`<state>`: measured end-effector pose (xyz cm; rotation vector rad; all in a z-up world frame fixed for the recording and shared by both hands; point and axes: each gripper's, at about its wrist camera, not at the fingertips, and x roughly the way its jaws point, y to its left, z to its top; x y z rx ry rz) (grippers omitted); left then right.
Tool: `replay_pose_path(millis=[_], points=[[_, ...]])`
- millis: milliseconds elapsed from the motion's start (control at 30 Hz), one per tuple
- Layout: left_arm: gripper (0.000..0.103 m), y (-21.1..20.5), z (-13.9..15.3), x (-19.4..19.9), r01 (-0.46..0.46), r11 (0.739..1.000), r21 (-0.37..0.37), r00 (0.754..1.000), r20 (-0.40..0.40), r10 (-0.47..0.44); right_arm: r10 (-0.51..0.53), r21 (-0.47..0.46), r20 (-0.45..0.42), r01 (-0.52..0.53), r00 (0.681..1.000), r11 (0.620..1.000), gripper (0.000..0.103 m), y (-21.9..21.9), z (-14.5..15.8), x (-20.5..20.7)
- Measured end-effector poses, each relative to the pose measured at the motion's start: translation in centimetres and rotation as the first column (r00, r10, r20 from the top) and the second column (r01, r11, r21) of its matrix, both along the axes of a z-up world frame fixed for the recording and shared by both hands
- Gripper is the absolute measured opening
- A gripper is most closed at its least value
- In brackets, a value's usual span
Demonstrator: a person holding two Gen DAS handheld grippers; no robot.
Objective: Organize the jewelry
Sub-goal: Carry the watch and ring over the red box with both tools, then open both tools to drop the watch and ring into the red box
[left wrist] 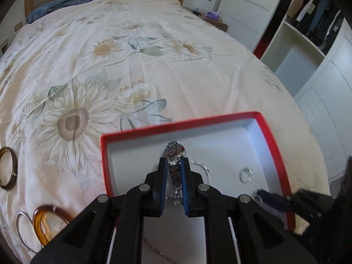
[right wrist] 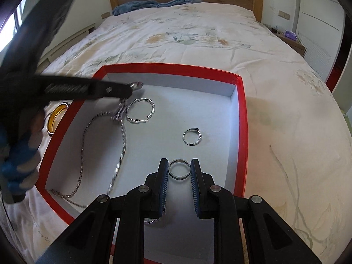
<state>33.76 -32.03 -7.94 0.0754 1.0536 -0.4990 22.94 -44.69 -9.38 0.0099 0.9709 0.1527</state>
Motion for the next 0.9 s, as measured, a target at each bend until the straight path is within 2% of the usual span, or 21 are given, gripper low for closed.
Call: replay_pose_path(millis=[167, 367, 533, 733, 900], points=[[0.014, -0.7, -0.7, 0.3, 0.01, 1.0, 0.011, 1.0, -0.028, -0.01, 0.011, -0.013, -0.001, -0.011, 1.0, 1.0, 0.02, 0.1, -0.1, -0.1], [0.016, -0.3, -0.2, 0.5, 0.004, 0.999, -0.053, 0.999, -0.054, -0.007, -0.003, -0.014, -0.01, 0.002, 1.0, 1.0, 0.022, 0.2, 0.1, -0.2], [0.023, 0.8, 2.1, 0.0, -0.002, 0.994, -0.105, 0.999, -0.046, -0.003, -0.033, -0.012, -0.01, 0.033, 0.999, 0.999, 0.026, -0.3, 1.3, -1.0], [0.025, 3.3, 6.2, -3.3, 0.001, 0.995, -0.104, 0.999, 0.036, 0.003, -0.069, 0.005, 0.031, 0.069, 0.997, 0.998, 0.032, -0.2, 4.6, -3.6], [0.026, 6.7, 9.2, -8.8, -0.023, 0.999, -0.045, 0.992, 0.126, 0.028, -0.076, 0.03, 0.064, 0.075, 0.995, 0.997, 0.035, 1.5, 7.6, -6.8]])
